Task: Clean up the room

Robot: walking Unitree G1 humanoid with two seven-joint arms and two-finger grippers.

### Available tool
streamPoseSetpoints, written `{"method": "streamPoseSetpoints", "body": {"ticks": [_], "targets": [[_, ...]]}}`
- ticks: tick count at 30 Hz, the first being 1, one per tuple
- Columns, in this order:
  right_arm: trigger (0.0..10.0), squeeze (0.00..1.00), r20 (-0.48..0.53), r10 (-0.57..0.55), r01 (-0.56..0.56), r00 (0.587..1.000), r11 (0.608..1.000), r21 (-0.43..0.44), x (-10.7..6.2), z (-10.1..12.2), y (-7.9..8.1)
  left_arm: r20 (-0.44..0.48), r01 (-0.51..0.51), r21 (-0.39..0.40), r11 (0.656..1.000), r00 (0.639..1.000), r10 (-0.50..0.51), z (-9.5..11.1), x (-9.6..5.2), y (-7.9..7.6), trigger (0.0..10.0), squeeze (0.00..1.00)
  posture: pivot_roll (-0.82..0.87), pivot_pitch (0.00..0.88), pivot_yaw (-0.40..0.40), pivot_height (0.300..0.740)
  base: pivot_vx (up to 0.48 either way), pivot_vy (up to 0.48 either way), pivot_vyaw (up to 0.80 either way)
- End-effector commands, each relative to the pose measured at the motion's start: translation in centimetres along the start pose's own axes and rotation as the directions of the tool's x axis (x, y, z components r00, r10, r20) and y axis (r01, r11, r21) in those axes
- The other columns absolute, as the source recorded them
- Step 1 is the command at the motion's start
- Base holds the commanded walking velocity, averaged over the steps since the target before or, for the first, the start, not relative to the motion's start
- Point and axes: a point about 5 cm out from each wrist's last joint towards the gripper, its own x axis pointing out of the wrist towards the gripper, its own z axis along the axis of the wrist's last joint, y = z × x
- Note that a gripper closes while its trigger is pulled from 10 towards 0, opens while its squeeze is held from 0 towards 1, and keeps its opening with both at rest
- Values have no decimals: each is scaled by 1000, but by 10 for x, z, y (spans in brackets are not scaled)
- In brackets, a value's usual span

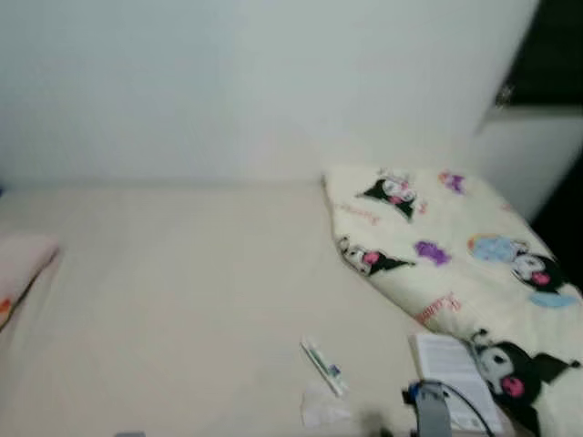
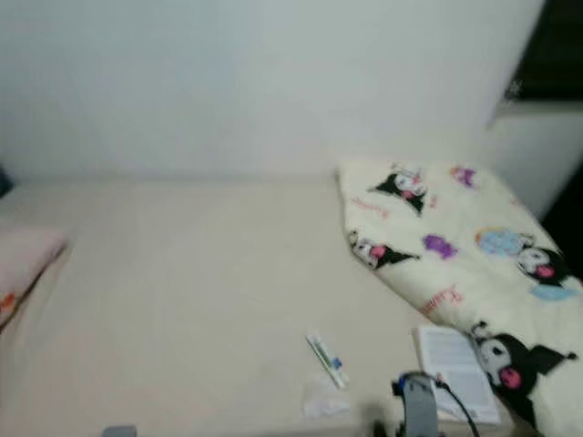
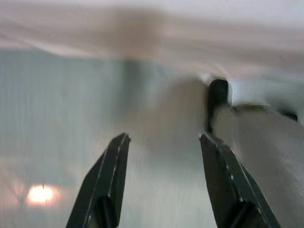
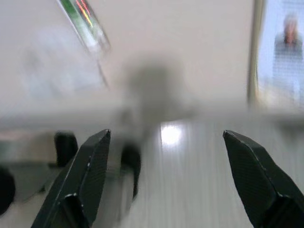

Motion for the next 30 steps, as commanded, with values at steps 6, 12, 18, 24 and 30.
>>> {"method": "streamPoseSetpoints", "body": {"ticks": [6, 12, 18, 24, 30], "targets": [[10000, 0, 138, 51, -49, 989, 999, -16, 4, 33, 7, -31, 23, 30, 999, 999, -22, -8, -1, -3, 10000, 0, -65, 0, -39, 740, 0, 0, 133], [10000, 0, 178, 94, -86, 980, 995, -49, 5, 46, 12, -35, 36, 25, 999, 999, -36, -11, -1, -6, 10000, 0, -69, 0, -42, 740, 0, 0, 794], [10000, 0, 178, 122, -106, 976, 990, -94, 6, 51, 14, -34, 56, 51, 997, 998, -55, -11, -2, -8, 10000, 0, -72, 0, -43, 740, 0, -160, 317], [10000, 0, 126, 116, -100, 985, 987, -126, 8, 56, 15, -27, 33, 26, 999, 999, -32, -9, -1, -5, 10000, 0, -75, 0, -41, 735, 0, -80, 0], [10000, 0, 104, 82, -70, 991, 991, -113, 8, 54, 10, 18, 42, -10, 999, 999, -42, 2, 0, -3, 10000, 0, -68, 0, -41, 720, 0, 0, 0]]}}
